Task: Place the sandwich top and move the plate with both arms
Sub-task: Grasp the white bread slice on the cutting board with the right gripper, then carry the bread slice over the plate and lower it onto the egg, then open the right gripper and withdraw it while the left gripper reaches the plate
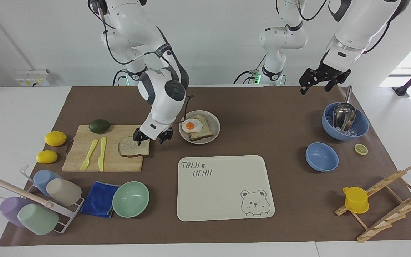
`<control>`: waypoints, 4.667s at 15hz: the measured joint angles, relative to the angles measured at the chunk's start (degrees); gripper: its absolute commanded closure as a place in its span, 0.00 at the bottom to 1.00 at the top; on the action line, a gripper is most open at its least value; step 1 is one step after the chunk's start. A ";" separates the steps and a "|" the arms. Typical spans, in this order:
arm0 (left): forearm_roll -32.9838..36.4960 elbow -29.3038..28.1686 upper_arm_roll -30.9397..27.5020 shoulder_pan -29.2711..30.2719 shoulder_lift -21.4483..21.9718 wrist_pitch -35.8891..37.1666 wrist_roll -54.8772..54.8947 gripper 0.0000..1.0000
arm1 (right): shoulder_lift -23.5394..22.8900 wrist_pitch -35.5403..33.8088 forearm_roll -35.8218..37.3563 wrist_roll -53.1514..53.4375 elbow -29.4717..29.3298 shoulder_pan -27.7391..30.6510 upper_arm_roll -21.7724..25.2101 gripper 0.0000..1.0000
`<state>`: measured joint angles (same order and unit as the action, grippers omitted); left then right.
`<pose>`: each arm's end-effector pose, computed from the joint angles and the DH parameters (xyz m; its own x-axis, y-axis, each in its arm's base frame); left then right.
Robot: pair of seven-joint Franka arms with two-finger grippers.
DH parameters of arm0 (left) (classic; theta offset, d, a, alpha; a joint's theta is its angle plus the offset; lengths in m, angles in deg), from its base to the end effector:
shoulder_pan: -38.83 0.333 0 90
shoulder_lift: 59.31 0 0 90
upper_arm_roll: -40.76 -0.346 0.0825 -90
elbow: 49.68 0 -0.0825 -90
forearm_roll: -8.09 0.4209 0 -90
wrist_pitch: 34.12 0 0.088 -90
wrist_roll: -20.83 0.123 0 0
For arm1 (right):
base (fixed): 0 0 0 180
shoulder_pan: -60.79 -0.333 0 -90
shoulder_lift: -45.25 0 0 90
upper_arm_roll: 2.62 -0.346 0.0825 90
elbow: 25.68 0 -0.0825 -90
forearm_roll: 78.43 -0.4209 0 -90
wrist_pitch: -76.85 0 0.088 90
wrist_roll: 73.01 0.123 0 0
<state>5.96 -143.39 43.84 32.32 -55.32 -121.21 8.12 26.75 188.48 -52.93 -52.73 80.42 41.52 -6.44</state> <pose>0.5522 -0.0992 0.6416 0.9972 0.0530 -0.0522 0.0542 -0.9983 0.0225 0.6070 0.2181 0.3305 0.9654 0.2323 -0.1182 0.2605 -0.8782 0.4012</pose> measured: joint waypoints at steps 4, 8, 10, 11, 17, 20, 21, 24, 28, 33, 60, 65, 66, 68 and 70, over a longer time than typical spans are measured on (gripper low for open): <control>0.00 -0.01 0.00 0.00 -0.03 0.00 0.00 0.00 | -0.63 2.33 0.61 7.54 1.67 0.24 0.12 0.00; 0.00 -0.01 0.00 0.00 -0.07 0.00 0.00 0.00 | -0.63 5.39 0.61 11.58 5.33 1.31 0.16 0.00; 0.00 -0.01 0.00 0.00 -0.07 0.00 0.00 0.00 | -0.61 5.48 0.61 11.77 6.06 1.87 0.19 0.00; 0.00 -0.01 0.02 0.00 -0.07 0.00 0.00 0.00 | -0.55 5.44 0.61 11.77 6.24 1.97 0.19 0.00; 0.00 -0.01 0.07 0.00 -0.07 0.00 0.00 0.00 | 0.39 5.27 0.61 11.78 8.68 1.93 0.16 0.69; 0.00 -0.01 0.07 0.00 -0.07 0.00 0.00 0.00 | 1.31 4.82 1.20 11.77 9.54 1.87 0.19 1.00; 0.00 -0.01 0.07 0.00 -0.07 0.00 0.00 0.00 | 1.70 4.76 1.20 11.77 9.59 1.72 0.13 1.00; 0.00 -0.01 0.07 0.00 -0.07 0.00 0.00 0.00 | 2.25 2.73 1.24 11.77 9.12 -0.66 -0.07 1.00; 0.00 -0.01 0.08 0.00 -0.07 0.00 -0.01 0.00 | 2.23 -7.60 0.76 11.78 1.97 -8.44 -0.72 1.00; 0.00 -0.01 0.08 0.00 -0.07 0.00 -0.01 0.00 | 1.67 -11.19 -4.98 18.69 -4.62 -21.03 -1.16 1.00; -0.01 -1.62 0.24 -0.04 -0.04 -2.14 -0.01 0.00 | 2.07 2.90 -14.69 22.12 -2.35 -17.30 -2.41 0.00; -2.10 -6.20 0.62 -0.11 0.53 -7.48 -0.85 0.00 | 10.16 -13.15 -21.69 6.06 -11.47 -4.72 -2.14 0.00; -3.25 -8.46 0.74 -0.30 0.90 -9.64 -1.00 0.00 | 11.01 -18.07 -21.93 3.76 -14.32 -2.55 -2.09 0.00; -7.04 -13.63 0.87 -2.00 1.35 -14.64 -1.16 0.00 | 12.35 -25.11 -22.03 -0.66 -18.16 1.64 -2.02 0.00; -8.89 -18.85 1.14 -5.76 1.31 -20.40 -3.48 0.00 | 13.68 -28.86 -22.03 -5.03 -19.36 5.59 -1.86 0.00</control>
<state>-2.93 -162.24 44.99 26.56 -54.01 -141.61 4.65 40.43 159.63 -74.96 -57.76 61.06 47.11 -8.29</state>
